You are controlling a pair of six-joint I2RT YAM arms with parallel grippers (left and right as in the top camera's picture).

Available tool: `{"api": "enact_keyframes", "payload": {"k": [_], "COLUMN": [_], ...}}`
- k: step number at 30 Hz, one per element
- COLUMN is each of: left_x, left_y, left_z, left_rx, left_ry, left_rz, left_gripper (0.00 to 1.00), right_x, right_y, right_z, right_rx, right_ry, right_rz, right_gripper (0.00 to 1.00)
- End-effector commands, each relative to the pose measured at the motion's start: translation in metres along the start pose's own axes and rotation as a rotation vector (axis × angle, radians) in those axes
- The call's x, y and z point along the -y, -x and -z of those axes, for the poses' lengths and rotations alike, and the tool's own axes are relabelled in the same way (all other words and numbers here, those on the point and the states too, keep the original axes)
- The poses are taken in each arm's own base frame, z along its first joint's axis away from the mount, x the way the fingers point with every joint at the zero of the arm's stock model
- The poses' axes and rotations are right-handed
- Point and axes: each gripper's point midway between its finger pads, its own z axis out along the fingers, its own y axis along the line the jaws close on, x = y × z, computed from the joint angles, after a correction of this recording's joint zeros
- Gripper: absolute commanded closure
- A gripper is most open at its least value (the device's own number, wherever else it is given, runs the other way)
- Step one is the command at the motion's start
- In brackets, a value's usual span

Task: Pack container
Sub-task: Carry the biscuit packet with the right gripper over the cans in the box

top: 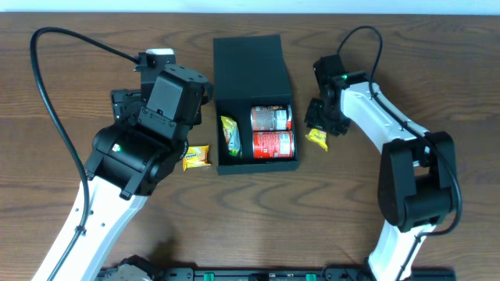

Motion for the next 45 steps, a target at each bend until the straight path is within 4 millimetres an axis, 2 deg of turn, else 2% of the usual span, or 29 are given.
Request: {"api": "enact_keyframes", "payload": {"k": [1, 13, 17, 26, 35, 43, 45], "left_x": [-0.001, 0.0, 0.0, 0.0, 0.0, 0.0, 0.0], "left_y": [0.005, 0.006, 0.007, 0.009, 0.01, 0.011, 0.011], "left_z": [0.002, 0.002, 0.002, 0.002, 0.002, 0.002, 0.002], "left_rx": [0.01, 0.012, 0.016, 0.027, 0.03, 0.033, 0.033], "left_ry": [-0.001, -0.002, -0.004, -0.001, -0.001, -0.001, -0.001], "left_rz": [0.021, 0.022, 0.025, 0.031, 0.033, 0.035, 0.035], "left_gripper": [0.05, 0.05, 0.04, 0.05, 0.04, 0.05, 0.05], "right_x": [-0.005, -0.021, -0.033, -0.072, -0.121, -0.157, -0.157], "right_y": [0.01, 0.02, 0.016, -0.003, -0.033, -0.074, -0.073], "right_z": [0.008, 0.04, 0.048, 0.062, 0.082, 0.087, 0.087], "right_rx": [0.011, 0.032, 0.024, 0.019, 0.042, 0.006, 0.04], "right_ry": [0.01, 0.027, 0.062, 0.122, 0.168, 0.23, 0.2], "right_rz": [0.021, 0.068, 0.086, 0.171, 0.299, 0.406, 0.437], "right_gripper": [0.66, 0.67, 0.67, 0.65, 0.64, 0.63, 0.62]}}
